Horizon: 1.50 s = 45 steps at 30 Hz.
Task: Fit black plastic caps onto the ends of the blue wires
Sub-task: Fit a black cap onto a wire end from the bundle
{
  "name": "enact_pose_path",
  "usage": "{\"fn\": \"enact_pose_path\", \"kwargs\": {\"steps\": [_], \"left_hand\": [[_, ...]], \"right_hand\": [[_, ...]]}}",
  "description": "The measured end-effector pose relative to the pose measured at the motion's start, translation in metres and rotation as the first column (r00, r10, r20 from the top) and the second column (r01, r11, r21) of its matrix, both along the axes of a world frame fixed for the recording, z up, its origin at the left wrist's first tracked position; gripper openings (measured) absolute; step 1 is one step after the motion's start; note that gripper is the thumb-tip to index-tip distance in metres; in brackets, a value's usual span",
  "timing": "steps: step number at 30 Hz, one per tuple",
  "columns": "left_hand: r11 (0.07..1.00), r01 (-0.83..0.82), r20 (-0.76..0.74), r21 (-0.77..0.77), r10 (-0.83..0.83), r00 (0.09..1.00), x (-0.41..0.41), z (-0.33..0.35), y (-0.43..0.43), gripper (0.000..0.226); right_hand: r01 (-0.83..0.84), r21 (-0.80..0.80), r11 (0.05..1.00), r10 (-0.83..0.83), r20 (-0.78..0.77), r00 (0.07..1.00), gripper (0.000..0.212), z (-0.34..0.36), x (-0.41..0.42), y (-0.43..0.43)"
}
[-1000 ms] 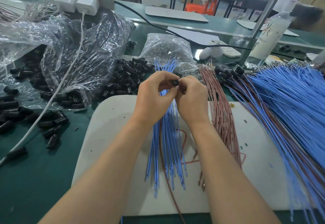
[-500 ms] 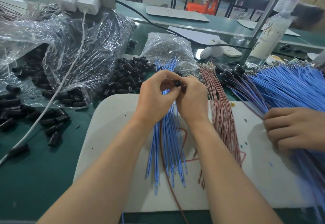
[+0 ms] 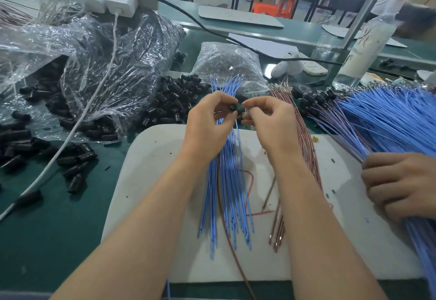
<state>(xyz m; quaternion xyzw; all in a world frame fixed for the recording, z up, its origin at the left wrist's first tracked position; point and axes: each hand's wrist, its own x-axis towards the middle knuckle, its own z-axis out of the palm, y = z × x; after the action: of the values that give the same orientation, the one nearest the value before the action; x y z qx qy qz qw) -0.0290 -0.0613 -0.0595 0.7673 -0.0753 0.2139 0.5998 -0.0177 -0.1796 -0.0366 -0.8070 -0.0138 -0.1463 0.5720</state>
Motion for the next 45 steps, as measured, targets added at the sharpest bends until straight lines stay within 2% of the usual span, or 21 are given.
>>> {"fn": "enact_pose_path", "kwargs": {"steps": [5, 10, 14, 19, 22, 25, 29, 31, 33, 36, 38, 42, 45], "left_hand": [[0.994, -0.061, 0.044, 0.088, 0.057, 0.997, -0.001, 0.001, -0.001, 0.023], [0.991, -0.08, 0.082, 0.107, 0.071, 0.994, -0.001, 0.002, -0.001, 0.019], [0.99, -0.082, 0.084, 0.115, 0.072, 0.994, -0.002, 0.001, -0.002, 0.019], [0.99, -0.092, 0.111, 0.107, 0.08, 0.991, -0.002, 0.001, -0.002, 0.016], [0.994, -0.1, 0.149, 0.055, 0.091, 0.985, -0.004, 0.008, -0.001, 0.013], [0.983, -0.153, 0.202, -0.102, 0.171, 0.964, -0.008, 0.023, 0.008, 0.01], [0.906, -0.242, 0.103, -0.346, 0.293, 0.95, -0.01, 0.047, 0.024, 0.005], [0.918, -0.253, 0.004, -0.304, 0.267, 0.964, -0.005, 0.059, 0.03, 0.004], [0.96, -0.158, -0.148, -0.23, 0.125, 0.981, 0.002, 0.069, 0.031, 0.014], [0.988, -0.009, -0.339, -0.157, -0.045, 0.94, 0.008, 0.072, 0.024, 0.019], [0.989, 0.021, -0.373, -0.148, -0.076, 0.925, 0.01, 0.068, 0.018, 0.022], [0.976, -0.019, -0.362, -0.215, -0.061, 0.93, 0.023, 0.069, 0.014, 0.025], [0.991, -0.078, -0.281, -0.105, 0.046, 0.959, 0.035, 0.069, 0.01, 0.024]], "right_hand": [[-0.039, -0.121, 0.992, 0.043, 0.034, 0.998, 0.028, 0.003, -0.004, 0.006], [0.018, -0.217, 0.976, -0.003, 0.067, 0.998, 0.032, 0.004, -0.007, 0.004], [0.048, -0.194, 0.98, -0.036, 0.062, 0.997, 0.032, 0.005, -0.008, 0.007], [-0.013, -0.196, 0.98, 0.022, 0.043, 0.999, 0.031, 0.001, -0.005, 0.003], [0.016, -0.257, 0.966, -0.015, 0.003, 1.0, 0.015, -0.005, 0.0, -0.001], [0.096, -0.403, 0.91, -0.092, 0.031, 0.995, 0.01, -0.009, 0.004, -0.009], [0.114, -0.503, 0.857, -0.139, -0.013, 0.99, 0.015, -0.013, 0.008, -0.019], [0.099, -0.539, 0.837, -0.154, -0.057, 0.986, 0.021, -0.016, 0.011, -0.019], [0.08, -0.557, 0.826, -0.158, -0.092, 0.983, 0.024, -0.018, 0.013, -0.019], [0.062, -0.581, 0.811, -0.163, -0.123, 0.979, 0.027, -0.018, 0.015, -0.02], [0.093, -0.58, 0.809, -0.192, -0.111, 0.975, 0.026, -0.016, 0.017, -0.021], [0.162, -0.594, 0.788, -0.255, -0.075, 0.964, 0.026, -0.006, 0.028, -0.025], [0.171, -0.604, 0.778, -0.272, -0.079, 0.959, 0.028, 0.001, 0.045, -0.026]]}}
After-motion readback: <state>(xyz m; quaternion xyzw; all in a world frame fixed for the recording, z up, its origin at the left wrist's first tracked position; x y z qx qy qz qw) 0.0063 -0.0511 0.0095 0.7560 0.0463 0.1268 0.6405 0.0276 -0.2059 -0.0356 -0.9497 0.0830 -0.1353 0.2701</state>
